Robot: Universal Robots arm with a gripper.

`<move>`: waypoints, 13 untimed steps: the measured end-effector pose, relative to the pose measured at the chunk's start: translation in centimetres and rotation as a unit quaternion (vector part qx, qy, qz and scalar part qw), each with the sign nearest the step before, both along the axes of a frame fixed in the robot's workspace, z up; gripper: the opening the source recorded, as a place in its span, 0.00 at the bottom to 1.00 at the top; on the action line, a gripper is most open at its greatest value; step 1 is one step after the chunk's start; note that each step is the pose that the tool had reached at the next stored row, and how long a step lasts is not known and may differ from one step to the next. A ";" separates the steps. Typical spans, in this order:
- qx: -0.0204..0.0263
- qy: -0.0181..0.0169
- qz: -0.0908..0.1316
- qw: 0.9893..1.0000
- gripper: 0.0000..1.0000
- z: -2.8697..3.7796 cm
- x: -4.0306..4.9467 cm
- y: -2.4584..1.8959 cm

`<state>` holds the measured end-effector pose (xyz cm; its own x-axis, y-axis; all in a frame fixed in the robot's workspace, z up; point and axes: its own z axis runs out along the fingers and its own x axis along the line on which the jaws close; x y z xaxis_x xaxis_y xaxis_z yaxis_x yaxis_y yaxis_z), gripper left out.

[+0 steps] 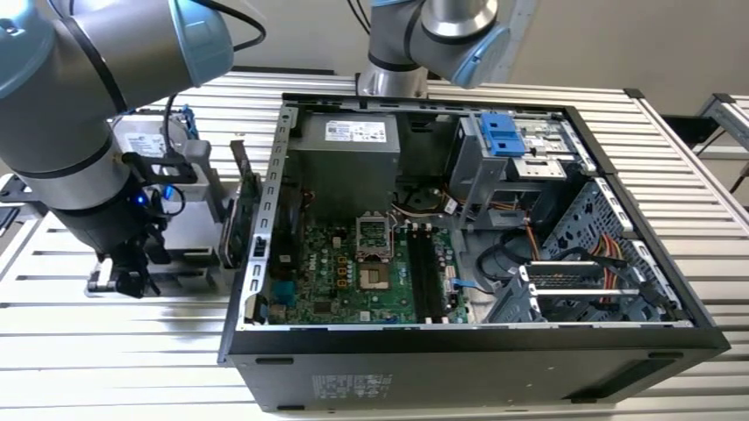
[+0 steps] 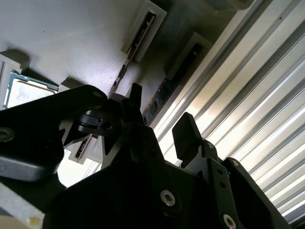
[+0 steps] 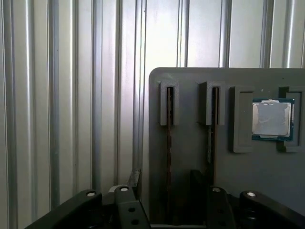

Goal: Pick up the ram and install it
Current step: 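Pick up the ram and move it above insertion slot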

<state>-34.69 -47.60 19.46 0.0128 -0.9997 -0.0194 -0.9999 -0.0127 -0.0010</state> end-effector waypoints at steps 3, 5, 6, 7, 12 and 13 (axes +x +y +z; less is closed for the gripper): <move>0.000 0.000 0.000 1.000 0.00 -0.01 0.00 0.00; 0.000 0.000 0.000 1.000 0.00 -0.01 0.00 0.00; 0.000 0.000 0.000 1.000 0.00 -0.01 0.00 0.00; 0.000 0.000 0.000 1.000 0.00 -0.01 0.00 0.00; 0.000 0.000 0.000 1.000 0.00 -0.03 0.00 0.00; 0.000 0.000 0.000 1.000 0.00 -0.03 0.00 0.00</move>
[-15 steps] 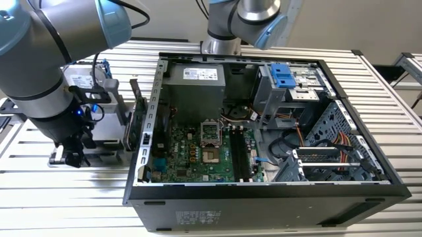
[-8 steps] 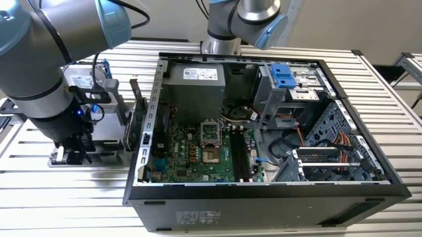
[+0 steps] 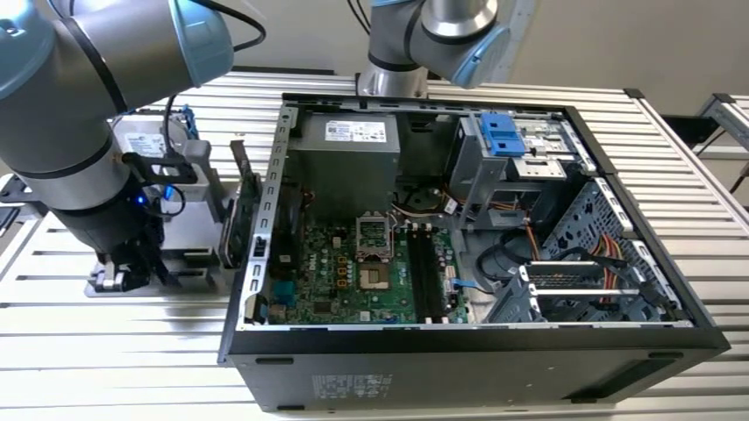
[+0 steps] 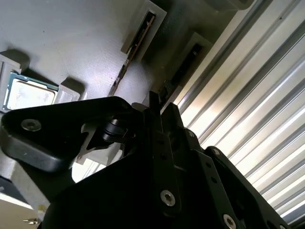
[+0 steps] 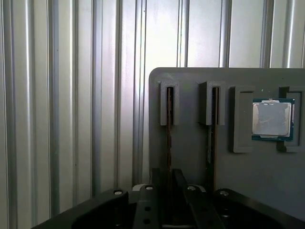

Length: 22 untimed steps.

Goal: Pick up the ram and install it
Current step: 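Pick up the ram and move it above insertion slot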

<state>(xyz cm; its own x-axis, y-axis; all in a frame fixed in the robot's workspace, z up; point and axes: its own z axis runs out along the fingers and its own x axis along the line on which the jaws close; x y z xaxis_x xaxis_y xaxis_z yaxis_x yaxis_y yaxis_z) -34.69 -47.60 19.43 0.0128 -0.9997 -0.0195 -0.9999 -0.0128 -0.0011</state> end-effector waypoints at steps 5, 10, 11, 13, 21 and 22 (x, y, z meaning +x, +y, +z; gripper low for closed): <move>0.000 0.000 0.000 1.000 0.00 -0.01 0.00 0.00; 0.000 0.000 0.000 1.000 0.00 -0.01 0.00 0.00; 0.000 0.000 0.000 1.000 0.00 -0.02 0.00 0.00; 0.000 0.000 0.000 1.000 0.00 -0.02 0.00 0.00; 0.000 0.000 0.000 1.000 0.00 -0.04 0.00 0.00; 0.000 0.000 0.000 1.000 0.00 -0.04 0.00 0.00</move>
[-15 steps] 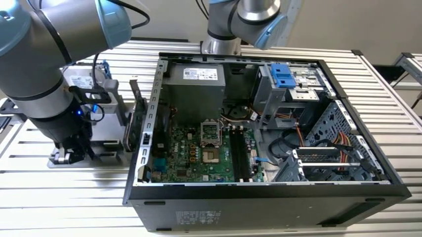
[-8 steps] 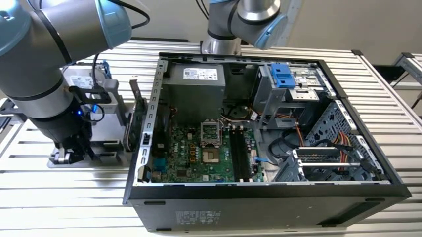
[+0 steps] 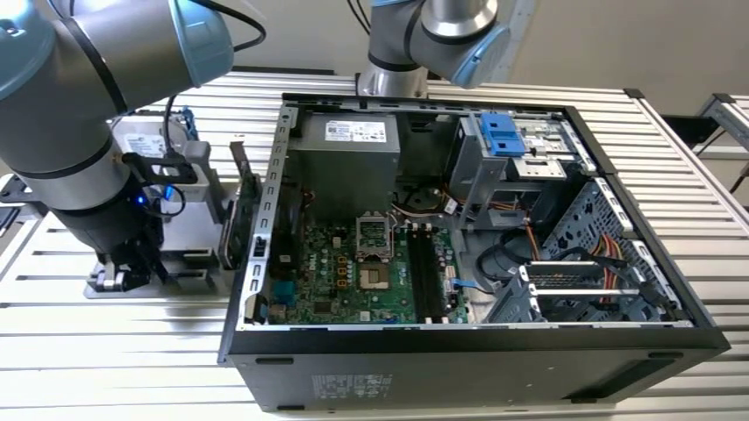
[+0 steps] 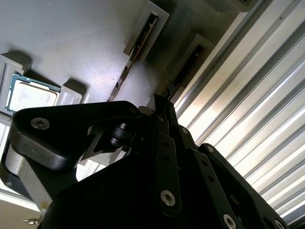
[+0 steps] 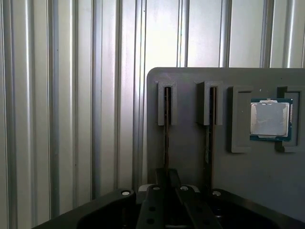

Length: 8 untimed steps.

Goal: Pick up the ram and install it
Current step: 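Pick up the ram and move it above insertion slot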

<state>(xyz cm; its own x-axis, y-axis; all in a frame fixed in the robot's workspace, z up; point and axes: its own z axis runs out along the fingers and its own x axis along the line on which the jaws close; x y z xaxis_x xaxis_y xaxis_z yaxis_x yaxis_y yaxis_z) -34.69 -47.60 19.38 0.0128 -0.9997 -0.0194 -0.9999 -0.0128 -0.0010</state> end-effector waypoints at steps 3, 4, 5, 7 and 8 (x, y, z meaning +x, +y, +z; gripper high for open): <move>0.000 0.000 0.000 1.000 0.00 0.08 0.00 0.01; 0.000 0.000 0.000 1.000 0.00 0.16 0.01 0.00; 0.000 0.000 0.000 1.000 0.00 0.25 0.00 0.00; 0.000 0.000 -0.001 1.000 0.00 0.45 0.00 0.00; 0.000 0.000 -0.001 1.000 0.00 0.55 0.00 0.00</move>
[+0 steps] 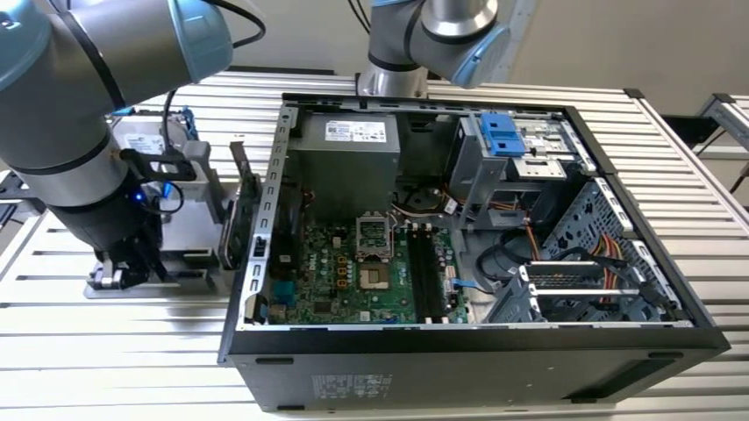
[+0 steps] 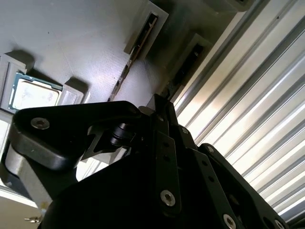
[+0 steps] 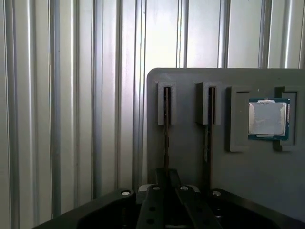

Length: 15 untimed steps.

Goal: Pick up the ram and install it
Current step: 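Pick up the ram and move it above insertion slot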

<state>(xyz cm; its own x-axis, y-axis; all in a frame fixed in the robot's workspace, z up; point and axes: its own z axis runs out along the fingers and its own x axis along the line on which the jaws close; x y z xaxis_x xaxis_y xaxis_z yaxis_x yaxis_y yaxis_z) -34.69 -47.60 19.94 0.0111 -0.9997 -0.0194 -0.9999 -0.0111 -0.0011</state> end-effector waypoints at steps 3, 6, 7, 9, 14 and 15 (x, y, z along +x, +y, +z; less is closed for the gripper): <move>0.000 0.000 0.000 1.000 0.00 0.31 0.00 0.00; 0.000 0.000 0.000 1.000 0.00 0.61 0.00 0.00; 0.000 0.000 0.000 1.000 0.00 0.70 0.00 0.00; 0.000 0.000 0.000 1.000 0.00 0.87 0.00 0.00; 0.000 0.000 0.000 1.000 0.00 1.26 0.00 0.00; 0.000 0.000 0.000 1.000 0.00 1.34 0.00 0.00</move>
<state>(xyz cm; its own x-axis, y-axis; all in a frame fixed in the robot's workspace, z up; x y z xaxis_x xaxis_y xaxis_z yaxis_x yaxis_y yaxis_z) -34.69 -47.60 21.27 0.0103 -0.9998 -0.0194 -0.9999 -0.0102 -0.0011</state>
